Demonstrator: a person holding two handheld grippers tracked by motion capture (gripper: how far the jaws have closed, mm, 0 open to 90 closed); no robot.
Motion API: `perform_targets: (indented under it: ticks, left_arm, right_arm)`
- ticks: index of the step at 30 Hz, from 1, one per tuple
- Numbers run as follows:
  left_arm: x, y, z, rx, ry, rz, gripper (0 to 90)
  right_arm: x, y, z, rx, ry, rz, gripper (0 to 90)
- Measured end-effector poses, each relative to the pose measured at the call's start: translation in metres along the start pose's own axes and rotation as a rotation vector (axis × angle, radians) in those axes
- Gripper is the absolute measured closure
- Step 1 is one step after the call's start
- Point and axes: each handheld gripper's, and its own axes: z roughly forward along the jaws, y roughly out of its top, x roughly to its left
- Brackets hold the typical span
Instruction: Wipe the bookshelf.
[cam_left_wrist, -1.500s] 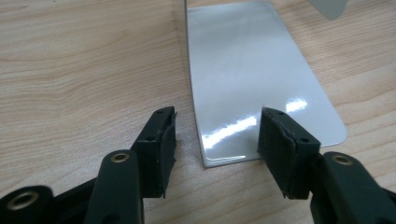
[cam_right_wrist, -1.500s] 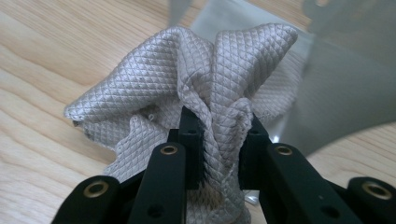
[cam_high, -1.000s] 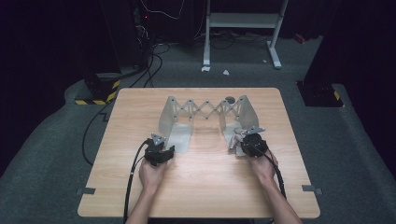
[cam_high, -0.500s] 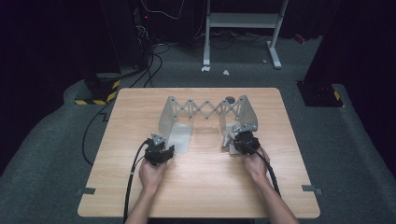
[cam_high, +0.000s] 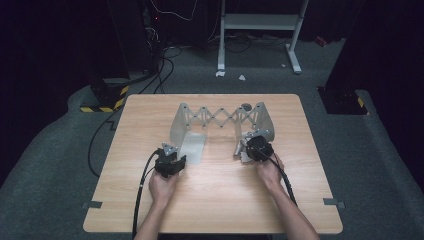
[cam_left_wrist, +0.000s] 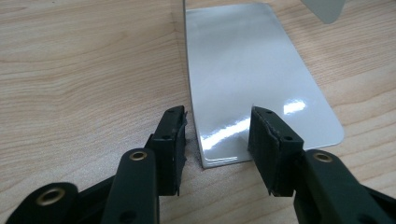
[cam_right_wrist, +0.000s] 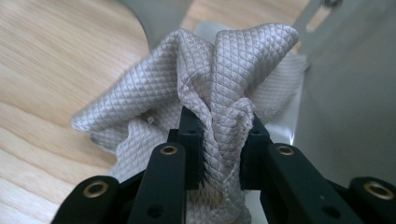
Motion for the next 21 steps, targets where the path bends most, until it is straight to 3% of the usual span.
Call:
perform_targets:
  ticks: [2,10,16,21]
  left_arm:
    - [0.0,0.0,0.0,0.0,0.0,-0.001,56.4]
    - [0.0,0.0,0.0,0.0,0.0,-0.003,56.7]
    - [0.0,0.0,0.0,0.002,0.001,-0.001,58.2]
    - [0.001,0.0,0.0,0.002,0.002,-0.003,59.0]
  right_arm:
    - [0.002,0.006,-0.003,-0.021,0.0,-0.007,76.3]
    - [0.005,0.015,0.008,0.002,-0.008,0.0,76.3]
    - [0.001,0.012,0.017,0.022,-0.006,0.028,76.1]
    - [-0.005,0.012,0.018,0.032,-0.039,0.039,76.0]
